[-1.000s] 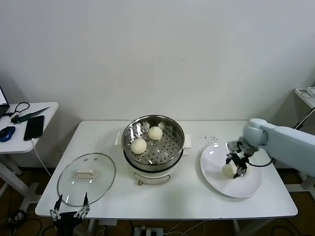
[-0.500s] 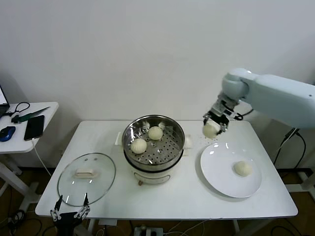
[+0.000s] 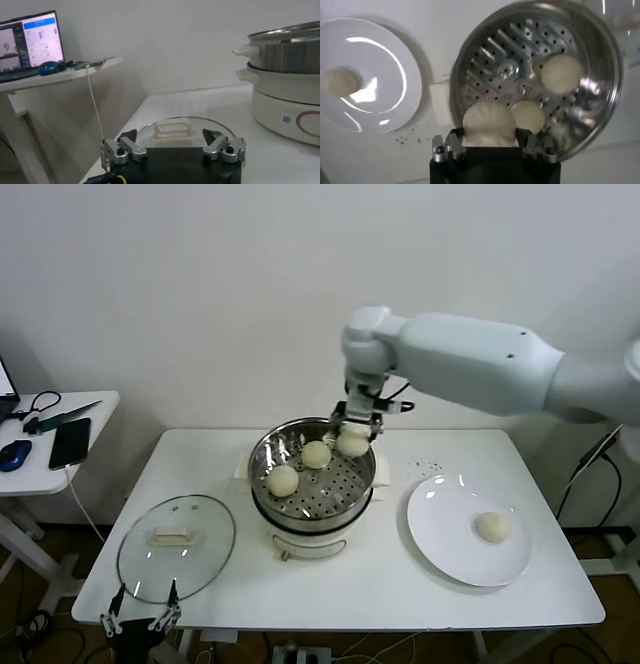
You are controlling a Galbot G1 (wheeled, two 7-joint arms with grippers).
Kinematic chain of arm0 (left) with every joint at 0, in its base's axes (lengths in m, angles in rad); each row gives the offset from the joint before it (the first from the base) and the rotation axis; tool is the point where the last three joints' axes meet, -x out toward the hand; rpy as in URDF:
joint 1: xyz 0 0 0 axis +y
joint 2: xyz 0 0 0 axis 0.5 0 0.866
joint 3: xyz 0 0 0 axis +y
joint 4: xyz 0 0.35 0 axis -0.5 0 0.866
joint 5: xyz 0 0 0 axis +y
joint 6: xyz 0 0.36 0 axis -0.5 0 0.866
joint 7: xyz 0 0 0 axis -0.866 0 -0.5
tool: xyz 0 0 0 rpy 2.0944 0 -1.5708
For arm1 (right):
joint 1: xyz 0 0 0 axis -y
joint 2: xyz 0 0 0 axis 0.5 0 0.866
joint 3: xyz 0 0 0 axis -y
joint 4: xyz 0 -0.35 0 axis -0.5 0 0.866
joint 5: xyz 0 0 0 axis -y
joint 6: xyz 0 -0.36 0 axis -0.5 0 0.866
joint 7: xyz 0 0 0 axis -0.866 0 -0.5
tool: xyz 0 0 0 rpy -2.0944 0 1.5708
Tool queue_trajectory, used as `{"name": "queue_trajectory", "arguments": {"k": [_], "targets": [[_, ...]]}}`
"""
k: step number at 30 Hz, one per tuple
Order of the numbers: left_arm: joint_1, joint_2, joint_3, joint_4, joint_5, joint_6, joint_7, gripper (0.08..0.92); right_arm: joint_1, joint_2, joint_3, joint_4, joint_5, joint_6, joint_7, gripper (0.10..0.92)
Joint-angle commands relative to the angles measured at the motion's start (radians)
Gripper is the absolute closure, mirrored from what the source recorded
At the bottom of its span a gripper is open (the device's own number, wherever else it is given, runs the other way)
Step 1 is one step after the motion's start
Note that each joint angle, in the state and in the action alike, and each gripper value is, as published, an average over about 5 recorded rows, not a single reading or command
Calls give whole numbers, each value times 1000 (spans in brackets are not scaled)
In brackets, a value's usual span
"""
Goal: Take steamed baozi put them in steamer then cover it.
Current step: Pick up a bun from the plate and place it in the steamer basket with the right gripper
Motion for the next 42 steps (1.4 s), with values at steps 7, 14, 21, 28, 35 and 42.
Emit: {"name": "queue_trajectory", "arguments": {"k": [7, 14, 21, 28, 35, 42], "targets": [[-5, 3, 3, 17, -4, -2, 0, 177, -123, 166, -18, 14, -52, 66, -6, 338], [-8, 11, 1, 26, -9, -2, 0, 177, -139, 165, -44, 15, -34, 61, -5, 338], [-8, 10, 2, 30, -11, -2, 0, 177, -149, 161, -43, 14, -33, 58, 2, 336], [-6, 10, 2, 33, -13, -3, 0, 177, -155, 154, -22, 7, -60, 68, 2, 247], [-6, 9, 3, 33, -14, 1, 0, 177, -123, 121, 40, 17, -112, 106, 3, 203], [-7, 13, -8, 25, -5, 1, 1, 177, -5, -13, 58, 41, -50, 82, 43, 203]]}}
